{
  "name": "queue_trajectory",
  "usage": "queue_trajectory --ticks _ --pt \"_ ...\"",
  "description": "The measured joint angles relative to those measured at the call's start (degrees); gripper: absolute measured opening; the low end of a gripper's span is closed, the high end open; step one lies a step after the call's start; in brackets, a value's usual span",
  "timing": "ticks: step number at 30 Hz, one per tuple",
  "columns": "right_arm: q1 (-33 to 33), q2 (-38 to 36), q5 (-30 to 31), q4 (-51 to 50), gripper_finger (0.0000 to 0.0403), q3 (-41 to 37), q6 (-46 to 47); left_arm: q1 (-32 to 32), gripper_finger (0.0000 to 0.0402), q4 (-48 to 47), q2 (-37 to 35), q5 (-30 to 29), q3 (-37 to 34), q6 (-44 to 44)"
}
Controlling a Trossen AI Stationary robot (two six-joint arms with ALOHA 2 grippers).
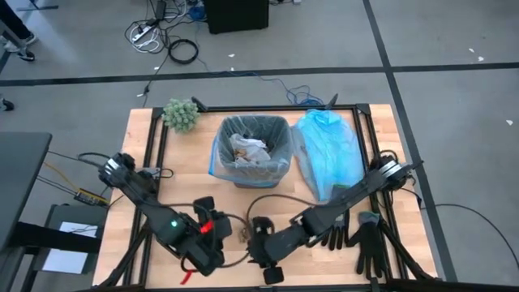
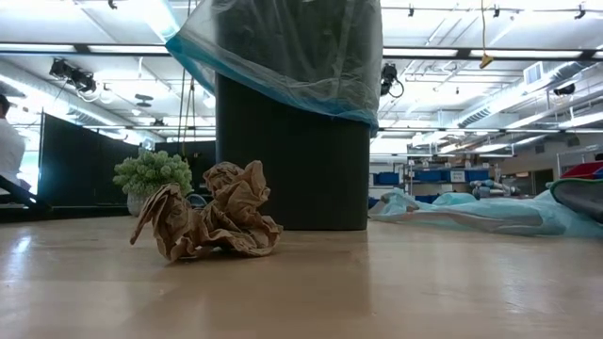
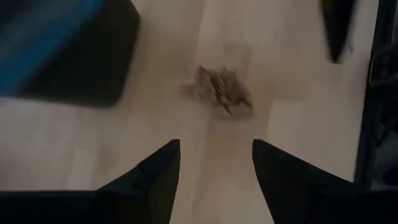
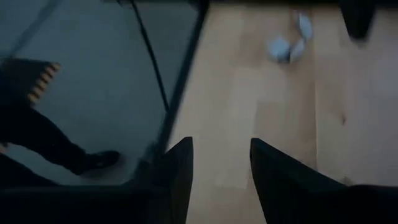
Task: Place trash/remove bag and relplace
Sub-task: Put the brown napkin into the trash bin
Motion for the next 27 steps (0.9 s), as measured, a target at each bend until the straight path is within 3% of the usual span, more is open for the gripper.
queue_trajectory --ticks 10,17,23,27 --pt "-1.6 9.1 6.3 -6.6 0.0146 -0.1 4.5 -3.8 0.0211 -0.3 2.1 3.9 0.0 -10.6" --pt "-3.7 9.0 10.6 -7.0 0.0146 -0.1 5.2 -7.5 0.0211 -2.0 2.1 3.8 0.0 -19.8" --pt "-6.2 9.3 5.6 -6.6 0.0146 -0.1 4.6 -9.0 0.0211 -7.9 2.1 2.6 0.0 -27.5" --pt "-6.8 9.3 5.3 -7.8 0.0146 -0.5 4.2 -9.0 0.0211 -9.7 2.1 1.2 0.0 -28.8"
